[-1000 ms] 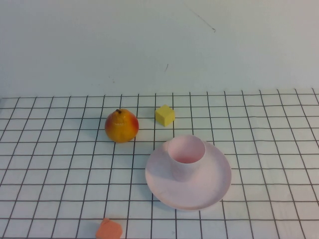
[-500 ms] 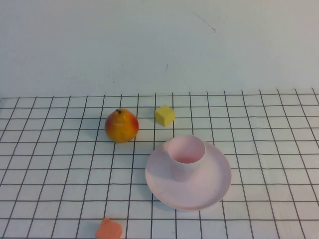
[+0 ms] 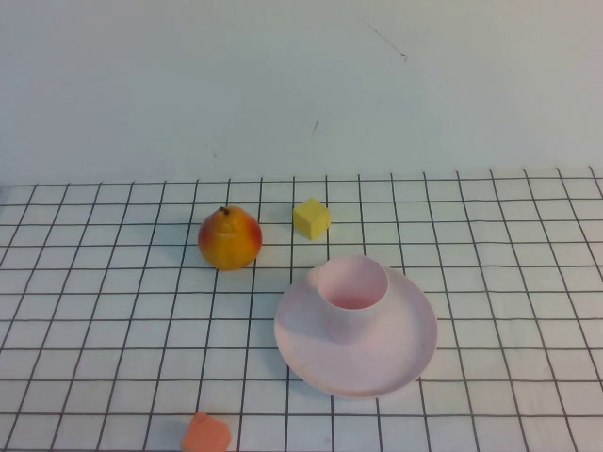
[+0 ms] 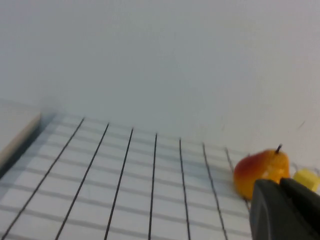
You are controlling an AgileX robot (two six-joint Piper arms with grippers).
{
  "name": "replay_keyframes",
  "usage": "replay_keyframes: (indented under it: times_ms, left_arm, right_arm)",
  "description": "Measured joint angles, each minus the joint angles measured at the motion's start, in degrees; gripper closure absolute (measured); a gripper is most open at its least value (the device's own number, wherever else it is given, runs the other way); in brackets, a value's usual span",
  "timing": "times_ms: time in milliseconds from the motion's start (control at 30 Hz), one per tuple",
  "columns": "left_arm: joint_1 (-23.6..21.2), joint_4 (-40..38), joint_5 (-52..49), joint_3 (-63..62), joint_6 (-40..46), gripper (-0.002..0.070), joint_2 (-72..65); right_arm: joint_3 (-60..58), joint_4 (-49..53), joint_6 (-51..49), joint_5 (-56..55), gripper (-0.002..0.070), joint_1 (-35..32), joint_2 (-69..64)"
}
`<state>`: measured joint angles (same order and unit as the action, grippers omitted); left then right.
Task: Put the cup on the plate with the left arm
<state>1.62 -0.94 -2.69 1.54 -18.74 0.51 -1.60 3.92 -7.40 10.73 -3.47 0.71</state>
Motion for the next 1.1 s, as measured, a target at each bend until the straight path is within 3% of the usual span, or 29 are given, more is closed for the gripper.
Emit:
replay_keyframes:
  times_ms: [200, 700, 933, 1100]
  left_arm:
    - [-0.09, 0.00, -14.79, 0.09, 0.78, 0.0676, 0.00]
    - [-0.09, 0.12, -16.27, -0.21, 3.93, 0.0676, 0.00]
    - [0.42, 0.20, -16.29, -0.21, 15.24, 0.0676, 0.00]
    - [1.56, 0.20, -16.40, -0.21, 16.97, 0.0676, 0.00]
  right_arm:
    - [0.00, 0.00, 0.00, 0.00, 0.0678, 0.00, 0.00]
    - [0.00, 0.00, -0.11, 0.00, 0.0678, 0.00, 0.00]
    - [0.00, 0.00, -0.11, 0.00, 0.0678, 0.00, 0.00]
    - [0.00, 0.00, -0.24, 0.00, 0.0678, 0.00, 0.00]
